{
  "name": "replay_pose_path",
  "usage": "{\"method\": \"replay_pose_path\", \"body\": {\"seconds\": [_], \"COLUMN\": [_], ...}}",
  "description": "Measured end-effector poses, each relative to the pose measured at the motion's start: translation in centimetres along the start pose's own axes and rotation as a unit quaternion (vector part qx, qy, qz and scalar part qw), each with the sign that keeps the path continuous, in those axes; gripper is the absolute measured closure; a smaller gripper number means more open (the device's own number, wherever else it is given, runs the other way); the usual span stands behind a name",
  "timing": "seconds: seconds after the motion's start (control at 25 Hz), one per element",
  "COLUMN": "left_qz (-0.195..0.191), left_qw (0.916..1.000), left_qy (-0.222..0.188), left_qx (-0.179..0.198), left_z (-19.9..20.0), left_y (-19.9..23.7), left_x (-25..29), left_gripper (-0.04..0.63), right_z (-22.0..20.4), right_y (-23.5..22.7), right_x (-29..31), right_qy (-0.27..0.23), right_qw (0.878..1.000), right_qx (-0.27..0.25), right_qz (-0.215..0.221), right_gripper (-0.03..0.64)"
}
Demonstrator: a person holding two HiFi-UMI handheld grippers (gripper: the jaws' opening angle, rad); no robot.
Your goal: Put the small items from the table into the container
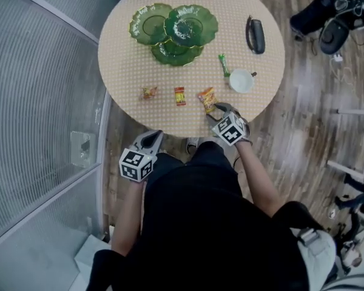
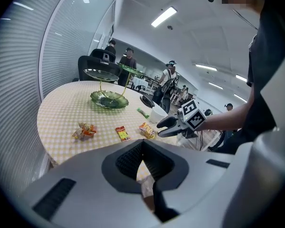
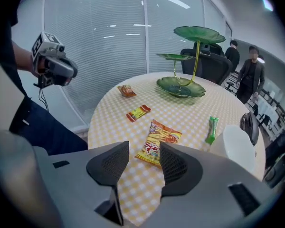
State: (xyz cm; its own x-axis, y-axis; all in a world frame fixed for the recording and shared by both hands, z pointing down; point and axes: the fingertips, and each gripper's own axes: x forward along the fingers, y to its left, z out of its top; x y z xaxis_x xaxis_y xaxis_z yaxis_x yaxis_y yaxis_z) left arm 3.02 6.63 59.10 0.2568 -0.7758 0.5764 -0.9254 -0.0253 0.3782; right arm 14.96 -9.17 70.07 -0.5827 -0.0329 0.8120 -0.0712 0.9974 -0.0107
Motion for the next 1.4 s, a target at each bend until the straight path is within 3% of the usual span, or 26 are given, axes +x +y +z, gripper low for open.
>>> {"method": "replay_pose_path", "body": {"seconds": [0.16, 0.44, 0.76, 1.04, 1.4], "left_qz": [0.016, 0.024, 0.030, 0.026, 0.004], "left_qw": [0.9998, 0.9993, 0.9988, 0.9991, 0.9998], "left_qy": [0.000, -0.012, -0.021, -0.026, -0.020], "left_qx": [-0.010, -0.028, -0.033, -0.020, 0.009], "left_z": [-0.7, -0.7, -0.2, 1.2, 2.9], "left_y": [0.2, -0.3, -0.1, -0.4, -0.1], "left_x": [-0.1, 0.7, 1.3, 2.2, 3.3], "left_gripper": [0.592, 0.593, 0.592, 0.592, 0.592], "right_z": [-0.1, -2.1, -1.9, -1.6, 0.2], "right_y": [-1.1, -2.0, -2.4, -2.7, -2.3], "right_x": [1.2, 3.4, 3.4, 2.7, 0.3], "right_qy": [0.010, 0.020, 0.025, 0.018, -0.018], "right_qw": [1.000, 0.998, 0.999, 1.000, 0.999], "right_qx": [-0.019, 0.058, 0.029, 0.017, 0.042], "right_qz": [-0.012, 0.004, 0.016, 0.010, -0.001], "right_gripper": [0.417, 0.424, 0.493, 0.520, 0.528]}}
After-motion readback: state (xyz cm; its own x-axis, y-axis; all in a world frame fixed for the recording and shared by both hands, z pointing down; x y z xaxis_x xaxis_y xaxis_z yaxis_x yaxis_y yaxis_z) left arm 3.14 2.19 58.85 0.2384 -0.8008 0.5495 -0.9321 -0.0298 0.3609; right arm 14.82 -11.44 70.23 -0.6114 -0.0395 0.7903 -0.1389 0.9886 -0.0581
